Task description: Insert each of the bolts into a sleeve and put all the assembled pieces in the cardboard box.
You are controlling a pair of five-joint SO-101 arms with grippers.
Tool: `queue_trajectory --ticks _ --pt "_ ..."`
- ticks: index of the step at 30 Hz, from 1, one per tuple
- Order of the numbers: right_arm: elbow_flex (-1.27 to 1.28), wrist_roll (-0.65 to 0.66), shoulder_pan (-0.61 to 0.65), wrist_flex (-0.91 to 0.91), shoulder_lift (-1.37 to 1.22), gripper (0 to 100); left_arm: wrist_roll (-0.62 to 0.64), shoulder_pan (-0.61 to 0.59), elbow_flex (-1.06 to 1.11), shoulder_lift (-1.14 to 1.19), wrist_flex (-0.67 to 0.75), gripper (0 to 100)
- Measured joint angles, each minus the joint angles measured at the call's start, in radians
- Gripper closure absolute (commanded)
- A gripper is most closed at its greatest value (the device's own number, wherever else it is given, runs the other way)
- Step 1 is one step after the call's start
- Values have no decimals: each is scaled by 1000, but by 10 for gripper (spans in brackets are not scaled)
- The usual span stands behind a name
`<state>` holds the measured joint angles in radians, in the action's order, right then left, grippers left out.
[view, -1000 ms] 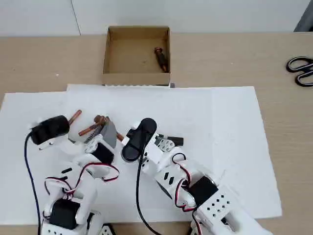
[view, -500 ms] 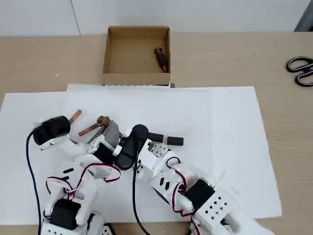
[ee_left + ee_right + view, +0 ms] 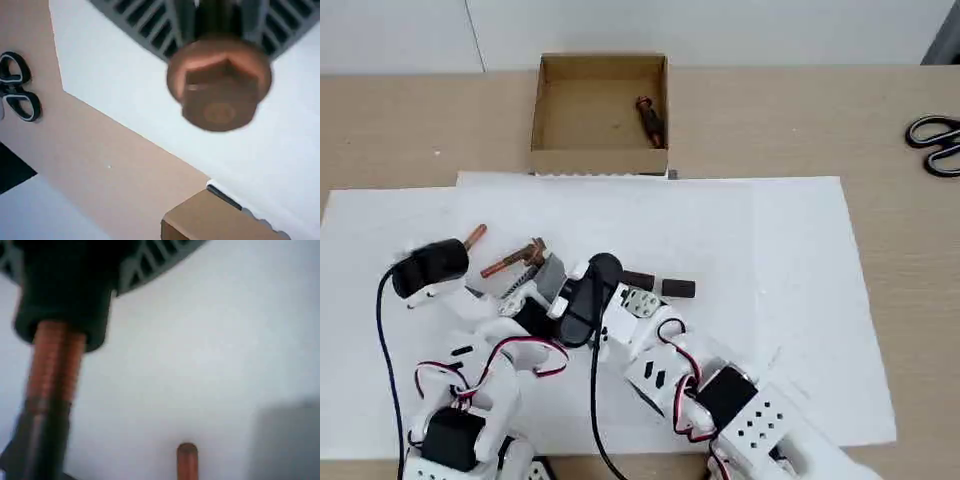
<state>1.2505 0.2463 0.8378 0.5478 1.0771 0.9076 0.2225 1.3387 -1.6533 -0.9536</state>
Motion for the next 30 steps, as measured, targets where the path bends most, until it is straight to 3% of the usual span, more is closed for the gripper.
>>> queue_trajectory --ticks 11,21,28,30 --pt "0 -2 6 0 0 996 -80 149 34 5 -21 993" --pt "5 -2 15 2 -3 996 -176 167 54 -8 -74 985" --pt "5 -2 15 2 -3 996 -215 167 57 -8 -80 693" --pt "5 -2 15 2 -3 996 -232 167 57 -8 -81 662"
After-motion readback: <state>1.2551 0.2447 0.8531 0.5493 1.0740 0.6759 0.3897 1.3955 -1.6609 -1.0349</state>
